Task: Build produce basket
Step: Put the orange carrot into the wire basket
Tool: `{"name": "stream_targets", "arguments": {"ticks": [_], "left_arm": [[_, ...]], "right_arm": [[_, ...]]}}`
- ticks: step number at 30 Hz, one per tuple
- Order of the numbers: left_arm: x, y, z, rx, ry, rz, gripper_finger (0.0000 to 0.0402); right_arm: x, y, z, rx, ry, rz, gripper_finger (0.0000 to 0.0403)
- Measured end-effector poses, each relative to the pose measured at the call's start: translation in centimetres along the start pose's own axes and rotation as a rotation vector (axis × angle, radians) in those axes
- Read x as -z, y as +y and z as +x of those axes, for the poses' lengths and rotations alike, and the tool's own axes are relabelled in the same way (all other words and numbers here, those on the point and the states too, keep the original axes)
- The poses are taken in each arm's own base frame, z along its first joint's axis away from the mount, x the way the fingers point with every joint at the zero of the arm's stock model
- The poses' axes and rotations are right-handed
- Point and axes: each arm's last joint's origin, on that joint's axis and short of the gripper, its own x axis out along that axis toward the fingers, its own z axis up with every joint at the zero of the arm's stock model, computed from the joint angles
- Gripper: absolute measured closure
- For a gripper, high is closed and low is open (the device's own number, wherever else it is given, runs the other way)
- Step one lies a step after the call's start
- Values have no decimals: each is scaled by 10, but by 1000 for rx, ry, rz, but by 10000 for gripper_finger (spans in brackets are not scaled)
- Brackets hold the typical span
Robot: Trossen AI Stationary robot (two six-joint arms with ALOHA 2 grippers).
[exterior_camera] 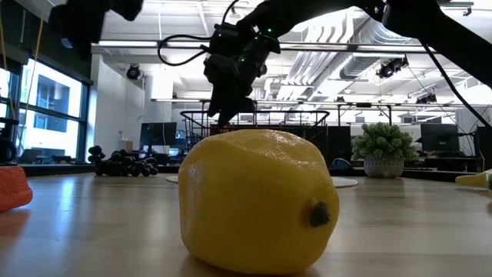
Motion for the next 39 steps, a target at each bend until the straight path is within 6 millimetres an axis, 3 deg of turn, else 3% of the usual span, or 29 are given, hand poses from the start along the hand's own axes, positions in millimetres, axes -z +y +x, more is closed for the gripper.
{"name": "stream_targets", "arguments": {"ticks": [6,20,28,34,39], "left_arm": [[20,-14,0,21,24,124,170],[71,-57,7,140,31,457,170],[96,-76,23,110,72,598,170],[98,-83,33,67,63,544,170],[96,-93,36,131,27,381,170]], "right_arm": [[0,-9,-6,10,-5,22,156],[-1,-46,-63,70,-92,68,155],[3,-54,-70,82,-69,71,155],[6,-53,-69,79,-43,50,155],[6,-53,-69,79,-39,51,155]]}}
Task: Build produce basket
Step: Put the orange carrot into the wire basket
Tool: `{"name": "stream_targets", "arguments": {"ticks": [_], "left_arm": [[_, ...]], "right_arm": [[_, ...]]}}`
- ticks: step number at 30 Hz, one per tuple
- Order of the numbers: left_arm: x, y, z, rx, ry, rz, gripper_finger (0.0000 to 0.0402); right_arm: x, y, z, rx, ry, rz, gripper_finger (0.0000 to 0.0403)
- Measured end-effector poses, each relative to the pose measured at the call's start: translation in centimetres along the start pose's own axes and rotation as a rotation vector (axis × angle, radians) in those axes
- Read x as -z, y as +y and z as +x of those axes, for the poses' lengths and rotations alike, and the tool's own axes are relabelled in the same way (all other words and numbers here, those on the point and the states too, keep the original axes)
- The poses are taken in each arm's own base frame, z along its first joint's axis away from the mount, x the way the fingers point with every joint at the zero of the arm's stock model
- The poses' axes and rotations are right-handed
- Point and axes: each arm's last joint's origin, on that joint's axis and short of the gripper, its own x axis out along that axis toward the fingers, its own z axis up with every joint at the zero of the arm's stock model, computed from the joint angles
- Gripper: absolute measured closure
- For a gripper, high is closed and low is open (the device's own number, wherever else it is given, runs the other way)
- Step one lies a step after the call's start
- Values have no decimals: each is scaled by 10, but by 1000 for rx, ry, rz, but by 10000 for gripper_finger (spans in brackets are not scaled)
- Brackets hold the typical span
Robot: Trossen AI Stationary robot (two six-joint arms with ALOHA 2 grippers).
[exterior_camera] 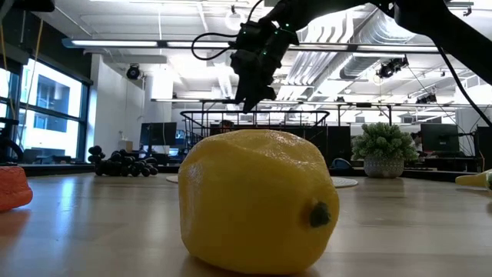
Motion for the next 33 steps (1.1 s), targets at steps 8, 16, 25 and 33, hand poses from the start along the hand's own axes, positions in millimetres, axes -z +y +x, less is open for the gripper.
{"name": "stream_targets", "arguments": {"ticks": [8,16,25,33], "left_arm": [[-21,-18,18,120,-80,-334,170],[-37,-28,66,69,-16,-639,170],[-44,-26,104,-42,8,-736,170],[-41,-22,123,-137,53,-772,170]], "right_arm": [[4,0,0,-3,38,-39,155],[7,-1,-1,13,72,-30,155],[9,-3,-5,40,89,-46,155],[11,-2,-6,37,111,-44,155]]}}
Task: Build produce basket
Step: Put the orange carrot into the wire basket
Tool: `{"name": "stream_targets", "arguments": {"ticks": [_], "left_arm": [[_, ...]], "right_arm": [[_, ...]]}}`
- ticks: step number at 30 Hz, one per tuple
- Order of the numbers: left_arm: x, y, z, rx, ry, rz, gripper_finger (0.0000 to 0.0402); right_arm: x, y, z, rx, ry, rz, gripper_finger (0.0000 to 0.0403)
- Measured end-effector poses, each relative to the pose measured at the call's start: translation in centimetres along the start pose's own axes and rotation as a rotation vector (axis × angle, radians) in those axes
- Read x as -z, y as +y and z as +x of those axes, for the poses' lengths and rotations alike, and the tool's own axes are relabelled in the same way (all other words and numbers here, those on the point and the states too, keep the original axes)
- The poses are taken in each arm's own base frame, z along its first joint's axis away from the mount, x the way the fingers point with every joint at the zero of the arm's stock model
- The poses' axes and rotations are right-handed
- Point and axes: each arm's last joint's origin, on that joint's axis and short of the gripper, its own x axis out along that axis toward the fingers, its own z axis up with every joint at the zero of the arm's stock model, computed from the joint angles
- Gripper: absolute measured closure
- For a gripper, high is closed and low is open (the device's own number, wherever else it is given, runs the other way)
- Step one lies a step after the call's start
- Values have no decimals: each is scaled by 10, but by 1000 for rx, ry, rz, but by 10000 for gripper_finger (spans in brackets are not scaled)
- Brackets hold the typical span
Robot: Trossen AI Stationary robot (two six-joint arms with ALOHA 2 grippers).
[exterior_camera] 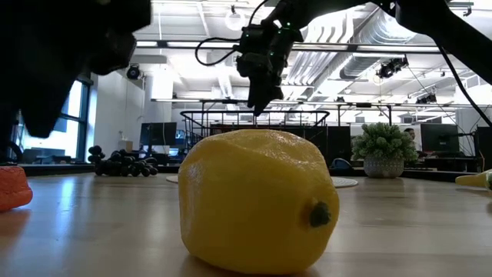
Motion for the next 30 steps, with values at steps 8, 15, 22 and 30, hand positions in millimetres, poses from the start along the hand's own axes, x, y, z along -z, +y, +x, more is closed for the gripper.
{"name": "stream_targets", "arguments": {"ticks": [8,15,22,30], "left_arm": [[1,-3,14,-21,6,-20,170],[-1,-4,25,-48,4,-42,170],[-1,-3,32,-75,21,-61,188],[-1,-10,42,-38,45,-65,241]], "right_arm": [[0,0,0,-1,4,1,155],[1,0,0,-1,10,2,155],[1,0,0,-2,11,-1,155],[2,0,0,-3,17,-16,155]]}}
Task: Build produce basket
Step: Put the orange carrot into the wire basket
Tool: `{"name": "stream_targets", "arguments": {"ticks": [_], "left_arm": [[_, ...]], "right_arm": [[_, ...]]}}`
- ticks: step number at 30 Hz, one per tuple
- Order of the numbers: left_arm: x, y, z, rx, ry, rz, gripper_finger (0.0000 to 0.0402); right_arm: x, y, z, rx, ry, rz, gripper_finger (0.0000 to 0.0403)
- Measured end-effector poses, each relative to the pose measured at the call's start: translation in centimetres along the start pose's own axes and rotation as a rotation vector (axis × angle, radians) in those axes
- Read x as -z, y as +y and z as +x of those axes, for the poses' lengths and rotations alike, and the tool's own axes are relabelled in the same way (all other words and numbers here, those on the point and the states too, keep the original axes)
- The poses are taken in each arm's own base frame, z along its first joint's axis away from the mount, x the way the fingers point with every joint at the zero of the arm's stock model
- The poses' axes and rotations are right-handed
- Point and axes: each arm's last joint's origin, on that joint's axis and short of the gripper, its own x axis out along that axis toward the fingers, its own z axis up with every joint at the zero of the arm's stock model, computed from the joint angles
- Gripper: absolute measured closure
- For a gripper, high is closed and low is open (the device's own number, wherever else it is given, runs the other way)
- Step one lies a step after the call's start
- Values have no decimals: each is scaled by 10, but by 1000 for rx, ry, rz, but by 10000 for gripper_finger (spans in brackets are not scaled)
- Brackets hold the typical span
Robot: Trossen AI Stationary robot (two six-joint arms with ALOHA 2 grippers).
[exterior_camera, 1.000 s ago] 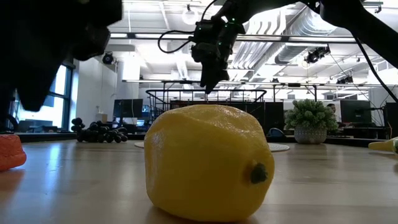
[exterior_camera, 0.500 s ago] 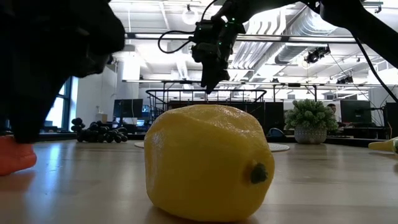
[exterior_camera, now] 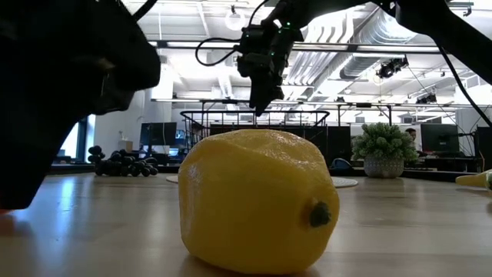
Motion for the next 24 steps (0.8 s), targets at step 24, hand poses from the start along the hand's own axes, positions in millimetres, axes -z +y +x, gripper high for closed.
{"name": "stream_targets", "arguments": {"ticks": [24], "left_arm": [[-12,-6,0,46,-55,-15,399]], "right_arm": [[1,-1,0,36,20,-22,155]]}}
